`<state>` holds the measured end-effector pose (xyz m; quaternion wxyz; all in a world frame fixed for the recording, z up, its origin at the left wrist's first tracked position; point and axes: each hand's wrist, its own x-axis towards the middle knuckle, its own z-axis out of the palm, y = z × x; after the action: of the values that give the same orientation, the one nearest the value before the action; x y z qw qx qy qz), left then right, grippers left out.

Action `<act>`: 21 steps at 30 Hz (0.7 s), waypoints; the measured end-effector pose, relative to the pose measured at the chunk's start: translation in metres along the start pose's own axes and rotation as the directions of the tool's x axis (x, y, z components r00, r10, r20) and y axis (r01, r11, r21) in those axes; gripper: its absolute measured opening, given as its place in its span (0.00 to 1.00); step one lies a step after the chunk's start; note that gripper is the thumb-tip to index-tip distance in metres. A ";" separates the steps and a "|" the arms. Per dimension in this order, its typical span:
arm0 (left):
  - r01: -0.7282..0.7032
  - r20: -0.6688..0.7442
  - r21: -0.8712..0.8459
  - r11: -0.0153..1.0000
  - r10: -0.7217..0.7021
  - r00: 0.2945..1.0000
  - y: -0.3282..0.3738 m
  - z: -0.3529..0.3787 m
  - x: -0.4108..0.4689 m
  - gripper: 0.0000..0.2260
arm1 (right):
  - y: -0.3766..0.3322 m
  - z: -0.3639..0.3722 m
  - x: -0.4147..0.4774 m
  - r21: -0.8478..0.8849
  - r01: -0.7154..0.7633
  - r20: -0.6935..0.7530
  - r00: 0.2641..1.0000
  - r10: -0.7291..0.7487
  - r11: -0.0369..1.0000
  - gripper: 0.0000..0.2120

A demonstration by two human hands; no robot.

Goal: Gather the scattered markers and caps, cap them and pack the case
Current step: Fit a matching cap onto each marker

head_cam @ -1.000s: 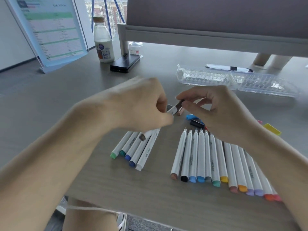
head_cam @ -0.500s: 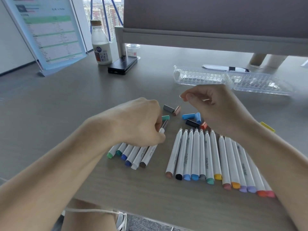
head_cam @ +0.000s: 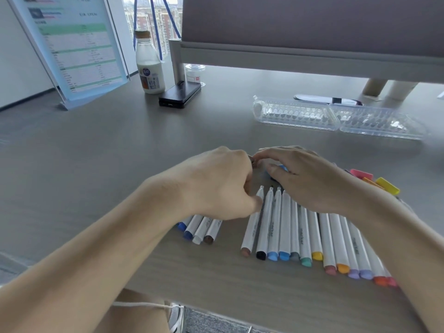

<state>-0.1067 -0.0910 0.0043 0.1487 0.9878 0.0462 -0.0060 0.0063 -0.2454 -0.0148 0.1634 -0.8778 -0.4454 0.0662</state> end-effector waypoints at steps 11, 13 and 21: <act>0.035 -0.003 0.093 0.995 -0.035 0.999 0.007 -0.002 -0.001 0.15 | 0.002 -0.001 0.001 -0.046 0.037 -0.145 0.989 -0.043 0.998 0.11; 0.030 -0.014 0.099 0.995 -0.028 0.999 0.007 0.000 -0.001 0.16 | 0.002 -0.001 0.001 -0.052 0.026 -0.169 0.985 -0.035 0.998 0.10; -0.026 -0.131 -0.120 0.992 0.010 0.991 -0.011 -0.006 0.001 0.17 | 0.000 0.000 0.001 -0.061 0.000 -0.214 0.977 -0.013 0.998 0.07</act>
<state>-0.1066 -0.0785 0.0068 0.2051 0.9756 0.0469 0.0626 0.0075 -0.2447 -0.0147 0.1838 -0.8829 -0.4300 -0.0429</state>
